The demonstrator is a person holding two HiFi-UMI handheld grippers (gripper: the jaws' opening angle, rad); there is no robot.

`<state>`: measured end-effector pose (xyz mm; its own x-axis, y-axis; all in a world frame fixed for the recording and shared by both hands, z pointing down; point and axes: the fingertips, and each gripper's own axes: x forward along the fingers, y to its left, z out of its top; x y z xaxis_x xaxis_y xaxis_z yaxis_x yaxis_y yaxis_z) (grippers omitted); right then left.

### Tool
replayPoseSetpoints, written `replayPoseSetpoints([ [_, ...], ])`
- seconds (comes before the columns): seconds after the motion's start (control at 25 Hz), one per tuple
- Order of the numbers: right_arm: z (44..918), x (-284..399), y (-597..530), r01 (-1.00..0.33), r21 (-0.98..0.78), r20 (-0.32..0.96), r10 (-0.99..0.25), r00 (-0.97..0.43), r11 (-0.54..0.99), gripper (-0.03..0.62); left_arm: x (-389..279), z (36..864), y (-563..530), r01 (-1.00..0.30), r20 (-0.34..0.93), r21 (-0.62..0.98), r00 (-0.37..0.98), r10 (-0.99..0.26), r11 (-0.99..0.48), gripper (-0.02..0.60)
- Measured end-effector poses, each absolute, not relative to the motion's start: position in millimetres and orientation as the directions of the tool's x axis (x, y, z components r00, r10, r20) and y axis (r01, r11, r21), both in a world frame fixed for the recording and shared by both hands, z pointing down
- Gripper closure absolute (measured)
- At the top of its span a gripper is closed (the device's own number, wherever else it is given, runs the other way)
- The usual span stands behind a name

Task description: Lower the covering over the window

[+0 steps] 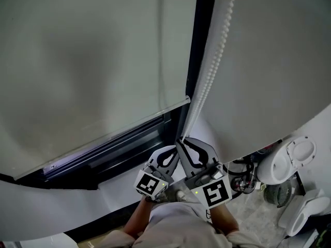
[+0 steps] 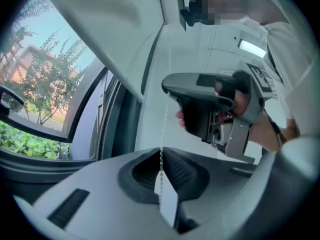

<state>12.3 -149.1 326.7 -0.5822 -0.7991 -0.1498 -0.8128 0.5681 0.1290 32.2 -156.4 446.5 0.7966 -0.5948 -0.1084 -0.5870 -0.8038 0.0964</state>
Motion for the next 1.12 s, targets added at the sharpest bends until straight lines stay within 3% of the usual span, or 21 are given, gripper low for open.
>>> replayPoseSetpoints([
  [0.24, 305, 33, -123, -0.841, 0.256, -0.212, -0.821, -0.530, 0.477, 0.479, 18, 446, -167, -0.624, -0.116, 0.079, 0.769, -0.628, -0.778, 0.561],
  [0.4, 308, 45, -147, -0.878, 0.349, -0.174, -0.898, -0.404, 0.328, 0.419, 14, 444, -166, -0.633, -0.115, 0.073, 0.762, -0.637, -0.771, 0.561],
  [0.52, 322, 38, -169, -0.841, 0.478, -0.083, -0.940, -0.330, 0.253, 0.440, 10, 445, -163, -0.641, -0.117, 0.071, 0.756, -0.644, -0.765, 0.561],
  [0.64, 320, 33, -178, -0.818, 0.540, -0.090, -0.954, -0.287, 0.195, 0.454, 2, 446, -160, -0.650, -0.120, 0.067, 0.748, -0.653, -0.757, 0.561],
  [0.96, 312, 48, -170, -0.877, 0.454, -0.149, -0.957, -0.248, 0.157, 0.454, -10, 444, -158, -0.674, -0.128, 0.058, 0.726, -0.675, -0.736, 0.561],
  [1.12, 312, 42, -178, -0.909, 0.355, -0.156, -0.945, -0.287, 0.217, 0.451, -13, 441, -159, -0.676, -0.127, 0.051, 0.726, -0.676, -0.735, 0.561],
])
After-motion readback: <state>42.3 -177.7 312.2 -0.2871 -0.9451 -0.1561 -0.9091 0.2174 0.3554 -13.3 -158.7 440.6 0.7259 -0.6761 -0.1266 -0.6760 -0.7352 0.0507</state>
